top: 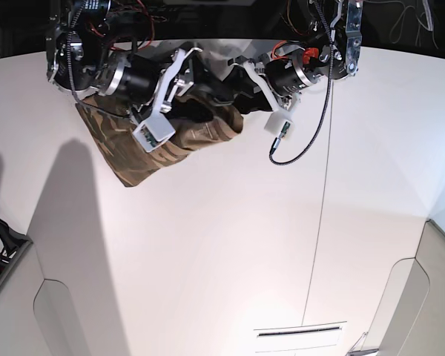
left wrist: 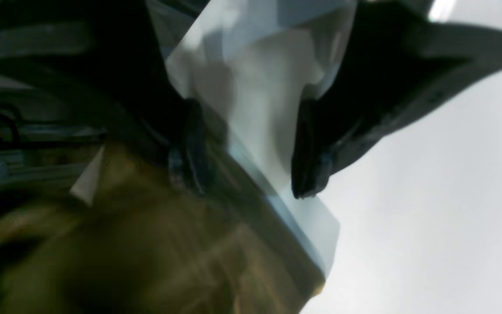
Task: Fold the T-shirt properly
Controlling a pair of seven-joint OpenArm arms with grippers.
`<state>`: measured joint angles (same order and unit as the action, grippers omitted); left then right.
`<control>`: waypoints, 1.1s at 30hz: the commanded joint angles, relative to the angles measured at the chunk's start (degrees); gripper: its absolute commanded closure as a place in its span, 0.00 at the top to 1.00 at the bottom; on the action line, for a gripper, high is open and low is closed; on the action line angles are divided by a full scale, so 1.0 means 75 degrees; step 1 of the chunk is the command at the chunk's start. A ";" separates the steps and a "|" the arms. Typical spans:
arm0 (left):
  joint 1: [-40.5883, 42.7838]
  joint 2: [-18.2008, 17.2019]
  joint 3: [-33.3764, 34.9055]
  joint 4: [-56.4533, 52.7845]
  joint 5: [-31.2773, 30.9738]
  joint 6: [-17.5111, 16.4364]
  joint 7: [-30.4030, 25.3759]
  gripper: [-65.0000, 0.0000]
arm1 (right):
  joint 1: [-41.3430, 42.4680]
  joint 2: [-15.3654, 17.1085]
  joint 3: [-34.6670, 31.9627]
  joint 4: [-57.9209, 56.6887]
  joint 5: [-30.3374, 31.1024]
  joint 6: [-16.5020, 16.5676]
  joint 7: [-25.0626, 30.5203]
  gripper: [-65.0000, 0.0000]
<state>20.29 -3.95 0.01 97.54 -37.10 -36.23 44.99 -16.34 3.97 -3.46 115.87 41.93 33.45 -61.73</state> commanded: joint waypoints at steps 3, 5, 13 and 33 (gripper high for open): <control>-0.0020 -0.0006 0.0000 0.0090 -0.0096 0.0000 0.0015 0.52 | 0.0085 0.0000 -0.0393 0.0125 0.0294 0.0055 0.0181 0.48; -0.0017 -0.0006 -0.0032 0.0163 -0.0137 -0.0003 0.0134 0.52 | 0.0119 -0.0003 -0.0539 0.0195 0.0294 0.0055 0.0192 0.48; 0.0017 -0.0003 -0.0839 0.1247 -0.0574 -0.0061 0.0647 0.52 | 0.0227 0.0000 -0.0420 0.1562 0.0166 0.0052 0.0201 0.48; 0.0746 -0.0003 -0.1303 0.2900 -0.1370 -0.0291 0.0836 0.52 | -0.0134 0.0294 0.1746 0.0714 -0.0935 -0.0026 0.0583 0.00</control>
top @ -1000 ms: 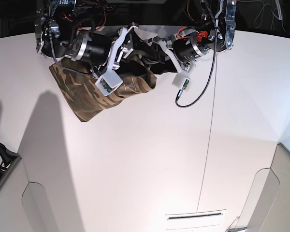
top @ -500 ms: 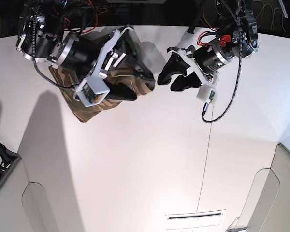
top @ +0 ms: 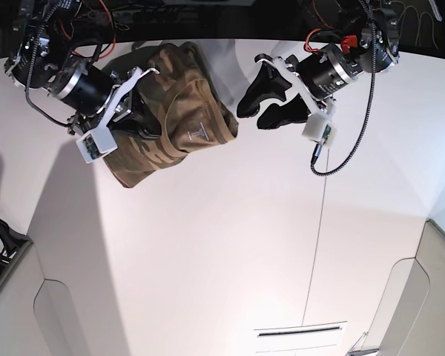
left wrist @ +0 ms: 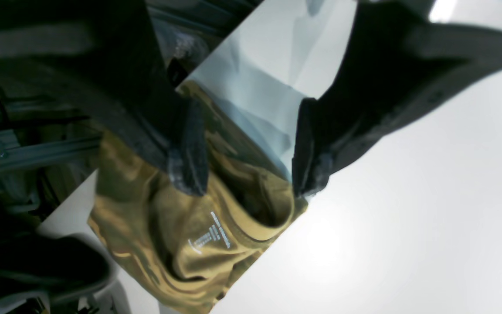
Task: Fold the T-shirt properly
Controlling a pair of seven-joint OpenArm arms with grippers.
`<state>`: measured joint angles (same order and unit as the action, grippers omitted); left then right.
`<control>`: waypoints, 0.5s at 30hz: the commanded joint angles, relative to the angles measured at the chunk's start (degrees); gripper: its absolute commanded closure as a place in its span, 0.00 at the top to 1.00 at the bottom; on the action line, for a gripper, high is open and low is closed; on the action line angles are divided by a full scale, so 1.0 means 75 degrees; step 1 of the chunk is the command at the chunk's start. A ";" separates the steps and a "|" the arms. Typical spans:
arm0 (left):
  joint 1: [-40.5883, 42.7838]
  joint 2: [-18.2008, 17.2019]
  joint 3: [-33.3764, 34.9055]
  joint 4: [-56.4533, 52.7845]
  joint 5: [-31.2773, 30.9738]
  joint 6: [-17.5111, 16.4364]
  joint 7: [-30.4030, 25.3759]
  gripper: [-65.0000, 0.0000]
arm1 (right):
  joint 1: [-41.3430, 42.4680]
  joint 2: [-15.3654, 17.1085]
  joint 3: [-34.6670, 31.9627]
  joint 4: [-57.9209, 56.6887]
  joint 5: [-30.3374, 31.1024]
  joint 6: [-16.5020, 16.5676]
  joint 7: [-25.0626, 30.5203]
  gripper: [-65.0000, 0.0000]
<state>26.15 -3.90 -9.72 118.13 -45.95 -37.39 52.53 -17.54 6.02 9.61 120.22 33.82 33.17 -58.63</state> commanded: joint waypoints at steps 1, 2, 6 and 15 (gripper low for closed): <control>-0.0035 -0.0009 -0.0006 0.0154 -0.0189 -0.0137 -0.0169 0.52 | 0.0029 0.0020 0.0003 -0.0160 0.0146 0.0009 0.0248 0.00; -0.0035 -0.0009 -0.0006 0.0154 -0.0189 -0.0134 -0.0169 0.52 | 0.0029 0.0020 0.0003 -0.0455 0.0143 0.0009 0.0353 0.00; -0.0032 -0.0009 -0.0006 0.0154 -0.0259 -0.0137 -0.0166 0.52 | 0.0032 0.0020 0.0003 -0.1635 0.0149 0.0009 0.0851 0.00; -0.0035 -0.0009 0.0003 0.0154 -0.0600 -0.0195 -0.0163 0.52 | 0.0353 0.0020 0.0003 -0.3194 0.0318 0.0015 0.0982 0.00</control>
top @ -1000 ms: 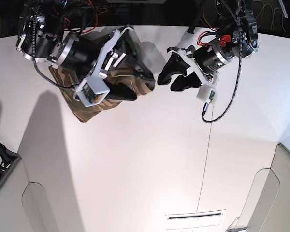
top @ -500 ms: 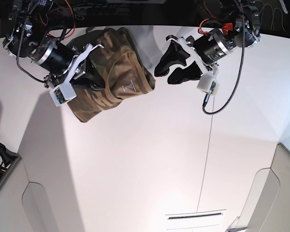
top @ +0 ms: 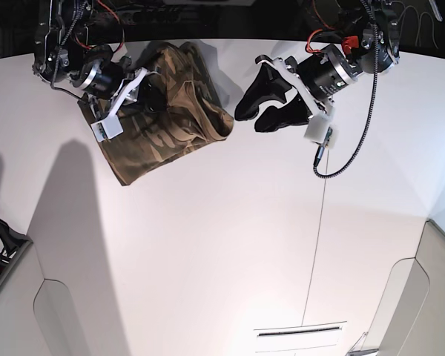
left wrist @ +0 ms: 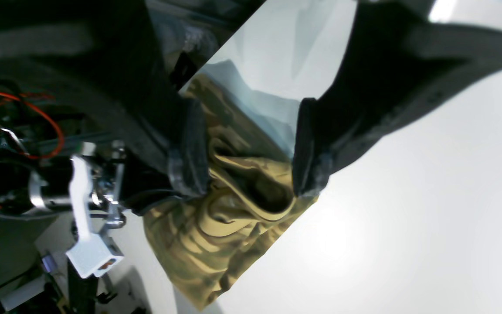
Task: Fold the T-shirt properly
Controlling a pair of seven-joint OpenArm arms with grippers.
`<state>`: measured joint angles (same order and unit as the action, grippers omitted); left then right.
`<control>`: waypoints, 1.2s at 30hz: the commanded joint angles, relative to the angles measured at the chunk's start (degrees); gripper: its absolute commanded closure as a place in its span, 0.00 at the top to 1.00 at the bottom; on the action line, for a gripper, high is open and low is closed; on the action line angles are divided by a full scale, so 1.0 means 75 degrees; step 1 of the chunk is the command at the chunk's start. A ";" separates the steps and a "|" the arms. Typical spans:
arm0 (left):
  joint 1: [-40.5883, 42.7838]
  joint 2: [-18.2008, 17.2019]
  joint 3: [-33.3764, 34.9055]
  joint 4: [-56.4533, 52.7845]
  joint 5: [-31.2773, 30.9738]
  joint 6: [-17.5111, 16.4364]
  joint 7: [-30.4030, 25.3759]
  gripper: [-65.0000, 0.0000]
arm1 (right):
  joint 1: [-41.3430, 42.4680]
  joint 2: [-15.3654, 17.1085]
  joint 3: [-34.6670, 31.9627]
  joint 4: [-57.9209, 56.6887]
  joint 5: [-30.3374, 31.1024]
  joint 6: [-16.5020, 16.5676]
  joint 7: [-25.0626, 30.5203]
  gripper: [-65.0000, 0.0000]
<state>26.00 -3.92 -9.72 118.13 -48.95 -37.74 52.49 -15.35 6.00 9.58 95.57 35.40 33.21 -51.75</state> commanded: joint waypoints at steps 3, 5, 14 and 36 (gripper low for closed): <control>-0.0015 -0.0006 0.0099 0.0154 -0.0198 -0.0149 -0.0134 0.52 | 0.0262 0.0023 0.0006 0.0236 0.0574 0.0009 -0.0079 0.00; -0.0012 -0.0006 0.0245 0.0154 -0.0195 -0.0152 -0.0096 0.52 | 0.0402 0.0023 0.0006 0.0478 0.0804 0.0009 -0.0265 0.00; -0.0012 -0.0003 0.1451 0.0154 -0.0157 -0.0302 -0.0047 0.51 | 0.1096 0.0023 0.0009 0.1673 0.0507 0.0006 -0.0251 0.00; -0.1139 0.0012 0.3993 -0.3273 0.2506 -0.0026 -0.1425 0.22 | 0.2247 0.0280 0.0006 -0.2532 -0.1288 0.0015 0.1137 0.00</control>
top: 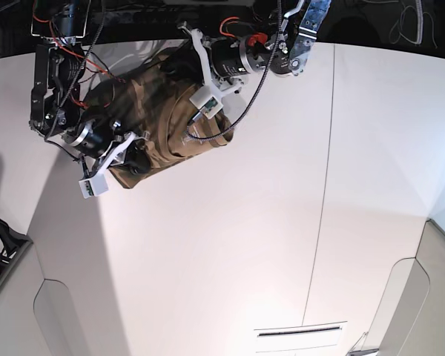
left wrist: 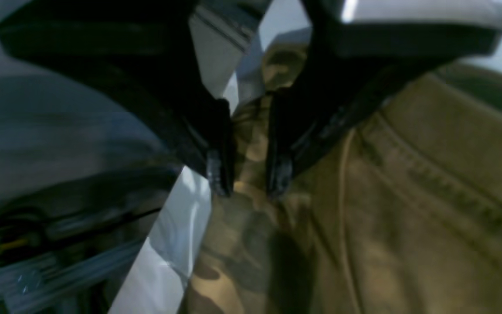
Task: Fold the T-shirt properly
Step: 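Fold the bundle over again with the right gripper and lower it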
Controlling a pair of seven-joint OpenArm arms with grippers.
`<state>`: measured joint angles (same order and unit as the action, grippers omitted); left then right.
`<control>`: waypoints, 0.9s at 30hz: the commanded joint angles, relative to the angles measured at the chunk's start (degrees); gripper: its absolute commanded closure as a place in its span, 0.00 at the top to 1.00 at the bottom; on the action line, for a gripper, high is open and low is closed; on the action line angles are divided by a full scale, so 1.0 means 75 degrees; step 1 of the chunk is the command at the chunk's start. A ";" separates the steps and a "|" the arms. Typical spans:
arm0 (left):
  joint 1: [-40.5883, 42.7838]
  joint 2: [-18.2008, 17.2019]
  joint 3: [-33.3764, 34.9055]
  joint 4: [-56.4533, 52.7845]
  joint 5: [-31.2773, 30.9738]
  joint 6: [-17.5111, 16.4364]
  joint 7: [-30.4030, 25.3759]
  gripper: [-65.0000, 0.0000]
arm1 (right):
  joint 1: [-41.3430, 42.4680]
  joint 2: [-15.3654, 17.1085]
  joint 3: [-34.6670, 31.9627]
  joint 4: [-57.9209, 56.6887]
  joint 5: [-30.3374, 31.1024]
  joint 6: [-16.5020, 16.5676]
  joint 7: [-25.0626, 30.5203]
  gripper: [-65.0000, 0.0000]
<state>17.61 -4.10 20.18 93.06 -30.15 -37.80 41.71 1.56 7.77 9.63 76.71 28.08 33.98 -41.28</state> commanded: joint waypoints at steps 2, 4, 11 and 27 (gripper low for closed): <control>-0.0079 0.0035 0.0006 -0.0023 0.0000 -0.0017 0.0012 0.22 | -0.0003 0.0041 0.0000 -0.0090 -0.0067 -0.0073 -0.0262 0.00; -0.0085 0.0038 0.0006 -0.0015 0.0000 -0.0017 0.0012 0.22 | 0.0003 0.0044 0.0003 -0.0026 0.0201 -0.0070 -0.0268 0.00; -0.0064 0.0032 0.0003 -0.0015 0.0000 -0.0017 0.0213 0.22 | 0.0000 0.0041 0.0187 0.1139 0.0606 -0.0073 -0.0676 0.00; -0.0087 0.0038 0.0000 -0.0017 0.0134 -0.0020 0.0204 0.22 | 0.0376 0.0044 0.0373 0.1067 -0.0493 -0.0079 -0.0099 0.00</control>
<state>17.12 -3.97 20.18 92.44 -29.80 -37.98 42.63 3.49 7.77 12.27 83.79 23.57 33.08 -43.33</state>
